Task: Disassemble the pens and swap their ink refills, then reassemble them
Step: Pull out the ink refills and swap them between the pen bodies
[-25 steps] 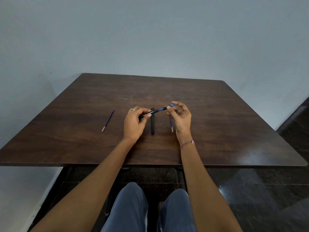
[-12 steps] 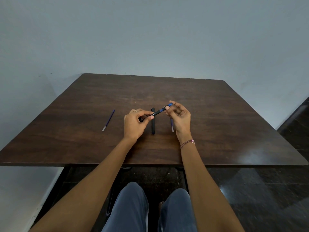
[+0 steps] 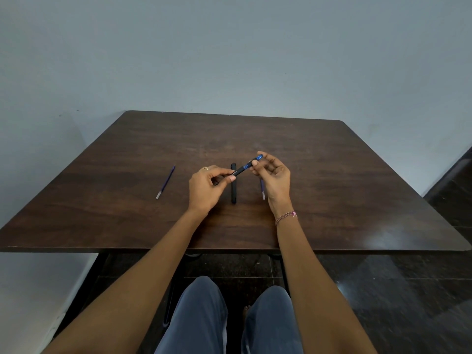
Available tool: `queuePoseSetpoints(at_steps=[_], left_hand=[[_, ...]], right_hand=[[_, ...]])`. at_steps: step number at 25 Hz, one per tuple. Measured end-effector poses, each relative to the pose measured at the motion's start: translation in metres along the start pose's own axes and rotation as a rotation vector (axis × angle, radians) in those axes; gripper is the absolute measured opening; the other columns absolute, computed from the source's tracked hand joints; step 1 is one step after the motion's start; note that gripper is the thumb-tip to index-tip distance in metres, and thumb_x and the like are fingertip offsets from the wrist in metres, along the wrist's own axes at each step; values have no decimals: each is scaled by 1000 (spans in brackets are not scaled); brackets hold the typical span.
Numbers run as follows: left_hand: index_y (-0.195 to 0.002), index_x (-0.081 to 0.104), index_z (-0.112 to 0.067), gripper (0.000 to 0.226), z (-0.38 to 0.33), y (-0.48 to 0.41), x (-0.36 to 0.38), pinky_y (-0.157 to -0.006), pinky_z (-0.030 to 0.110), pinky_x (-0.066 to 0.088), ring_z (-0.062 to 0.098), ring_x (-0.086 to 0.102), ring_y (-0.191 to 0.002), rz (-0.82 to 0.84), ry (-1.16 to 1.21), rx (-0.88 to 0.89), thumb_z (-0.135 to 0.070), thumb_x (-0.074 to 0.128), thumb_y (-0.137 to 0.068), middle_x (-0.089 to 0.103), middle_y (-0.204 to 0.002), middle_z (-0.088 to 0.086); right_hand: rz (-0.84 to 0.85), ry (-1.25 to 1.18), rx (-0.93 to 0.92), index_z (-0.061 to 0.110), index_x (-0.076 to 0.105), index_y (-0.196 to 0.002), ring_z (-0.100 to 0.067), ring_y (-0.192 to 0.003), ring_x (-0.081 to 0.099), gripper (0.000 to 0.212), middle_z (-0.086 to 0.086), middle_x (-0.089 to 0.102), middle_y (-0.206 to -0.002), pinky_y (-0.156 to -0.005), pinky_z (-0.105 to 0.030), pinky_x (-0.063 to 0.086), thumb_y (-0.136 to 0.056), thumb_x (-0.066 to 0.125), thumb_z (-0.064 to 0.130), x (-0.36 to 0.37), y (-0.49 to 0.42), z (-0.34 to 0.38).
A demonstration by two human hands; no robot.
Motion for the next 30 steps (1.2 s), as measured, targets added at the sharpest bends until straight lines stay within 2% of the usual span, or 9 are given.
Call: queuePoseSetpoints(at_steps=[5,10,14,16,20,23,27,30], left_hand=[[-95,75,-18,18,0,0,1,-72,37,51,20,61,-77,30,14,4,-12,76,-78,69,-81,0],[-96,75,-18,19,1,0,3,-69,24,46,18,61,-78,43,13,-7,-12,75,-78,69,-82,0],[-97,75,-17,19,1,-1,5,-67,19,46,12,60,-75,62,16,-1,-13,76,-78,68,-81,-3],[-97,74,-18,20,0,0,7,-64,13,45,9,59,-73,80,-2,16,-14,76,-77,68,-80,-5],[-96,75,-19,20,1,-1,7,-66,16,47,8,60,-70,86,28,4,-14,77,-77,66,-75,-13],[-95,75,-18,19,3,-2,10,-65,12,48,5,60,-68,109,52,-21,-15,78,-76,67,-75,-13],[-94,75,-15,19,6,-1,13,-65,9,47,2,60,-67,147,47,-37,-17,78,-75,67,-75,-12],[-93,75,-16,18,8,-2,16,-68,13,50,8,64,-71,189,71,-62,-19,79,-75,70,-77,-6]], right_hand=[[43,8,-8,17,66,-101,-8,-73,69,24,4,71,-73,-71,-20,56,-83,69,1,4,2,1],[43,-8,41,14,64,-103,-6,-70,67,23,-2,69,-80,-68,-19,55,-84,68,3,4,2,0],[18,-21,49,18,64,-109,-8,-92,66,21,-1,69,-98,-79,-21,53,-89,64,10,3,0,-1],[30,-127,72,14,62,-116,-9,-100,65,22,-4,68,-105,-83,-22,52,-94,55,12,3,-2,-2],[133,-377,171,13,60,-121,-15,-105,65,26,-9,69,-112,-87,-26,53,-99,45,11,4,-1,-5],[175,-330,168,14,61,-119,-11,-96,67,28,-6,72,-105,-84,-23,55,-97,48,5,7,-1,-6],[86,-257,133,14,60,-117,-7,-81,69,29,-1,74,-85,-71,-18,55,-91,57,0,2,-3,-4],[54,-230,127,13,62,-107,-6,-75,68,25,2,72,-76,-68,-18,55,-87,60,-2,0,-2,-5]])
Point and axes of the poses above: each hand's wrist, its own y-axis away from the middle knuckle, its own x-axis out of the palm, z = x × y, the point moved 6 cm from there along -y, towards the middle knuckle
